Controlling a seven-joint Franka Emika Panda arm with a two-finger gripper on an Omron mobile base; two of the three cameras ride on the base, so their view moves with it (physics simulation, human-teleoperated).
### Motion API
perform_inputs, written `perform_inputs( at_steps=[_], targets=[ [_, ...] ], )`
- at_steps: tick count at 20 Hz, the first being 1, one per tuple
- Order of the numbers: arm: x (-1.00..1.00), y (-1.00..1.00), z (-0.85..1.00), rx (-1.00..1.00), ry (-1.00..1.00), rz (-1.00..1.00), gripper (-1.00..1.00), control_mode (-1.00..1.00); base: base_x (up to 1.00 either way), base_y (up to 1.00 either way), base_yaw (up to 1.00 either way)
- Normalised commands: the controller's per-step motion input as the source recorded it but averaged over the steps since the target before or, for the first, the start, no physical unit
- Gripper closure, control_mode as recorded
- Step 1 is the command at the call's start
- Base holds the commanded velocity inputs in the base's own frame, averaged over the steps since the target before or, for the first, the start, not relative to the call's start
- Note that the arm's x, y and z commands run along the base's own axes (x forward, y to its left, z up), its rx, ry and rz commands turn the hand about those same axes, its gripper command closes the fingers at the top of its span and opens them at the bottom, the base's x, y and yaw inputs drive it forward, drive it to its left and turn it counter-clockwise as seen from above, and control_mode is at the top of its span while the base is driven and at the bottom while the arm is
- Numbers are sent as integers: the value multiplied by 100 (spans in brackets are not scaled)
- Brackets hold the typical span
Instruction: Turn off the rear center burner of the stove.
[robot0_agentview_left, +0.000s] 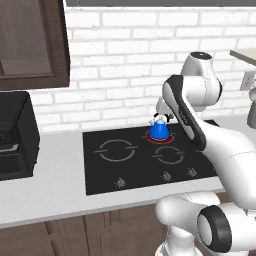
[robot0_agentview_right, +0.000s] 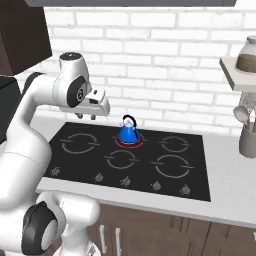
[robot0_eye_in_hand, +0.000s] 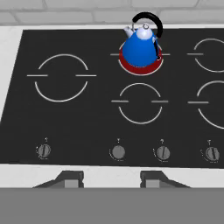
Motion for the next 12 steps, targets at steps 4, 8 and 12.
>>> perform_inputs(
  at_steps=[4,8,12],
  targets=[
    [-11,-2,-2,0,0,-1,-100,-100,0,0,0],
    [-32,-10,-5,0,0,-3,-100,-100,0,0,0],
    [-46,-26,-14,2,0,-6,-100,-100,0,0,0]
  ],
)
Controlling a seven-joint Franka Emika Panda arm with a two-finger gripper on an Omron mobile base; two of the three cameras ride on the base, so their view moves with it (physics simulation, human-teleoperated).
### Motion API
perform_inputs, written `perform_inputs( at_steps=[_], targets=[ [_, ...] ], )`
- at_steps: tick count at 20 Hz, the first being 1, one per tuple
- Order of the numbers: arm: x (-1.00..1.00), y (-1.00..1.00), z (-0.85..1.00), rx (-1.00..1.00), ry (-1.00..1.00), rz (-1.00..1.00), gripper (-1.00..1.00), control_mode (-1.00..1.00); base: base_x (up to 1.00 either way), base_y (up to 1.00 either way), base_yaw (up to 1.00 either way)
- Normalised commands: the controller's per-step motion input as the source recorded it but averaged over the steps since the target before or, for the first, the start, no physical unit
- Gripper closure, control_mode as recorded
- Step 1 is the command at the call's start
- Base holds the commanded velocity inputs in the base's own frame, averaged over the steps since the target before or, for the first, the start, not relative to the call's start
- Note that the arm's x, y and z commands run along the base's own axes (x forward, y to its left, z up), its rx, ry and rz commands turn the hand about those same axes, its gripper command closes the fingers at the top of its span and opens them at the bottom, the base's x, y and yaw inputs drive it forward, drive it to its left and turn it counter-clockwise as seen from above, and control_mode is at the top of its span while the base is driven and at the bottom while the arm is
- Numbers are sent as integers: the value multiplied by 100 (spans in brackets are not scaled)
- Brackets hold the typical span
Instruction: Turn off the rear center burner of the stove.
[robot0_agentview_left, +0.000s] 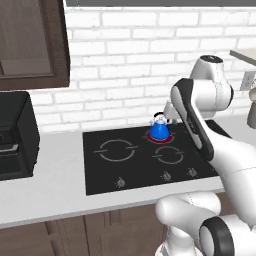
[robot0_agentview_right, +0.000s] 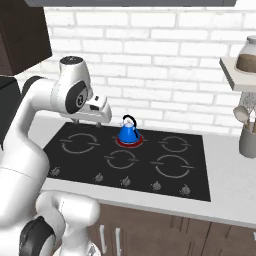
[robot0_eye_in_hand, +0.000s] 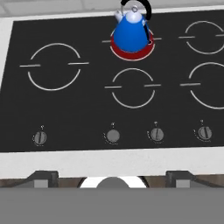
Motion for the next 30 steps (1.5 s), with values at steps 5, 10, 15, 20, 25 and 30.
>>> perform_inputs(
  at_steps=[5,10,15,20,25,30],
  targets=[
    [-46,-27,-5,7,0,-8,-100,-100,0,0,0],
    [-32,-18,-3,4,0,-8,-100,-100,0,0,0],
    [-14,-3,-16,0,4,-2,-100,-100,0,0,0],
    [0,0,-25,0,12,0,-100,-100,0,0,0],
    [0,0,-4,0,2,0,-100,-100,0,0,0],
    [0,0,0,0,0,0,-100,-100,0,0,0]
  ],
)
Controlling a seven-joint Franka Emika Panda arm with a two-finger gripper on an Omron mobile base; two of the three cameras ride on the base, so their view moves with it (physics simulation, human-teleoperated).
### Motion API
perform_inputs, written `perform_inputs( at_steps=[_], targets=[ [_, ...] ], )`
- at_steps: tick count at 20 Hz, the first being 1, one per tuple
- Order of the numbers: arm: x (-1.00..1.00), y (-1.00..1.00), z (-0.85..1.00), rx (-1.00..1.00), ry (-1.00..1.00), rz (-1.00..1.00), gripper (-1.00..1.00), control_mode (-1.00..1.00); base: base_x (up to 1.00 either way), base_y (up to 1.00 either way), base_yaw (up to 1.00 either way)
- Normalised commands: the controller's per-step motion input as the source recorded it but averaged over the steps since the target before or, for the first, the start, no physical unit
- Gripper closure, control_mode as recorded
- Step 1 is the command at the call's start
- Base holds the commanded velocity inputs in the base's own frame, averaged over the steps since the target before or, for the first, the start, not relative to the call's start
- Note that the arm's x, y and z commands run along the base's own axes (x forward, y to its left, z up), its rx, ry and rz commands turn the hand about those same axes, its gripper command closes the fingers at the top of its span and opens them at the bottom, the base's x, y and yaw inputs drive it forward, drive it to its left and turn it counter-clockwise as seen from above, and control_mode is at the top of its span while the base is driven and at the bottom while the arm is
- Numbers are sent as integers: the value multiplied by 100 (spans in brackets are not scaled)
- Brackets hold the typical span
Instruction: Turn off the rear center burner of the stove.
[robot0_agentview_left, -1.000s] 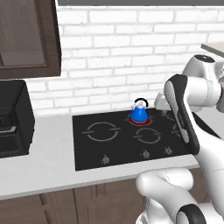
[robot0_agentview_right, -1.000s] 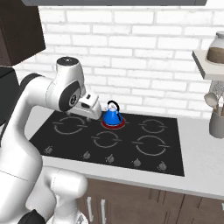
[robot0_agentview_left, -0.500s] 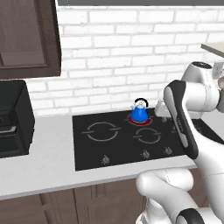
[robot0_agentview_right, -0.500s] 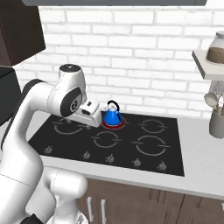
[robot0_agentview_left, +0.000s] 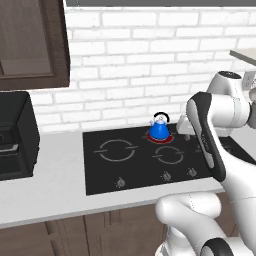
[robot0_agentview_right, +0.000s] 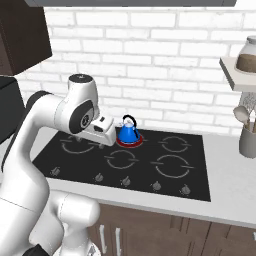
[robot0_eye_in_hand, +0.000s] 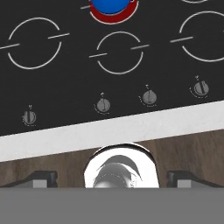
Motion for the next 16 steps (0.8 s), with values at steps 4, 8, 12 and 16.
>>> perform_inputs(
  at_steps=[4,8,12,16],
  targets=[
    [0,0,-1,0,0,0,-100,-100,0,0,0],
    [0,-3,-7,0,0,0,-100,-100,0,0,0],
    [0,-22,-13,0,0,0,-100,-100,0,0,0],
    [0,-36,-18,0,0,0,-100,-100,0,0,0]
  ],
)
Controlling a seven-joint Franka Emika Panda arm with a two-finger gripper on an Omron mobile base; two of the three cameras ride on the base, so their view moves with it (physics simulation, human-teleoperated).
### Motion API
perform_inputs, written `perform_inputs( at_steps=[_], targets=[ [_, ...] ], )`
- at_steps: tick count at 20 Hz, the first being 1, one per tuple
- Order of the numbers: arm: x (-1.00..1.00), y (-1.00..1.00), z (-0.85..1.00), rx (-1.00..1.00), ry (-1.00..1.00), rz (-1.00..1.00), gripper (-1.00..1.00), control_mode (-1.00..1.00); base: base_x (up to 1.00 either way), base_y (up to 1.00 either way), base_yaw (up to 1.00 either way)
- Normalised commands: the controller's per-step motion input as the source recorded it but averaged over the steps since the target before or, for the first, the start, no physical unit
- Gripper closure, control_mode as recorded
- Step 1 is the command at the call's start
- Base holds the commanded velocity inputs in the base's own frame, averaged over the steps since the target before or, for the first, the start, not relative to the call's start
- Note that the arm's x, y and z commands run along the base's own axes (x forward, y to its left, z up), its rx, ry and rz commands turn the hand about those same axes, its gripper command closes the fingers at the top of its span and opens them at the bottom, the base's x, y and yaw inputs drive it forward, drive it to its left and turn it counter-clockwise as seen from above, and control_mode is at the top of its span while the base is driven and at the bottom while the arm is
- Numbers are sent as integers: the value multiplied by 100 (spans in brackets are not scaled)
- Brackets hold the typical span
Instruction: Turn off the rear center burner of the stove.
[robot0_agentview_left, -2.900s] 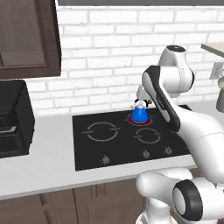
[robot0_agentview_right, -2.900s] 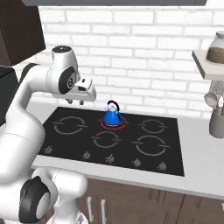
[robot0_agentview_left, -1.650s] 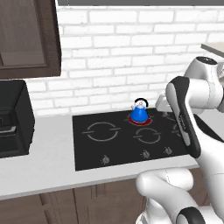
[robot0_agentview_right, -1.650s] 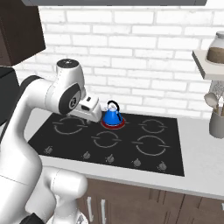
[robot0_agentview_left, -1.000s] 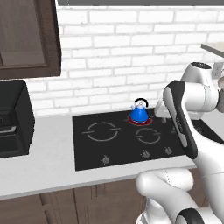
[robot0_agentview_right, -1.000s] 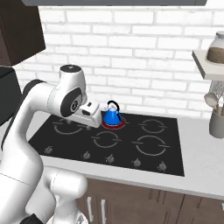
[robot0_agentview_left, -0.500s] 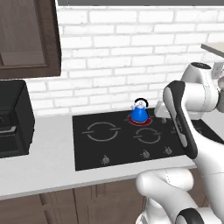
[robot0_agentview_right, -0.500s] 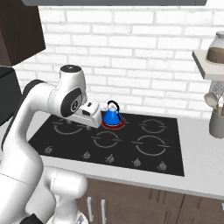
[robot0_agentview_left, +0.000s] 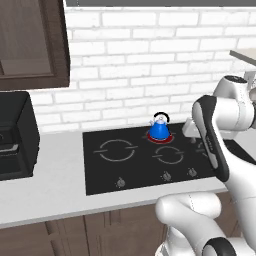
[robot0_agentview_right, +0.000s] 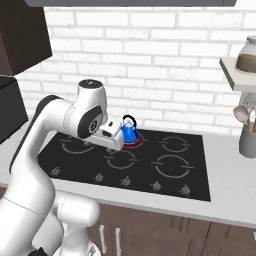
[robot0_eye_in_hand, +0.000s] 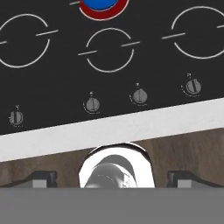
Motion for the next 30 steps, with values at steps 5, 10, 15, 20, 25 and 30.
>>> perform_inputs(
  at_steps=[5,10,15,20,25,30],
  targets=[
    [0,-28,-27,0,6,0,-100,-100,0,0,0],
    [0,-24,-34,0,9,0,-100,-100,0,0,0],
    [0,-17,-31,0,7,0,-100,-100,0,0,0],
    [14,-3,-36,-2,3,0,-100,-100,0,0,0],
    [34,0,-51,-1,9,3,-100,-100,0,0,0],
    [33,0,-50,0,5,7,-100,-100,0,0,0]
  ],
)
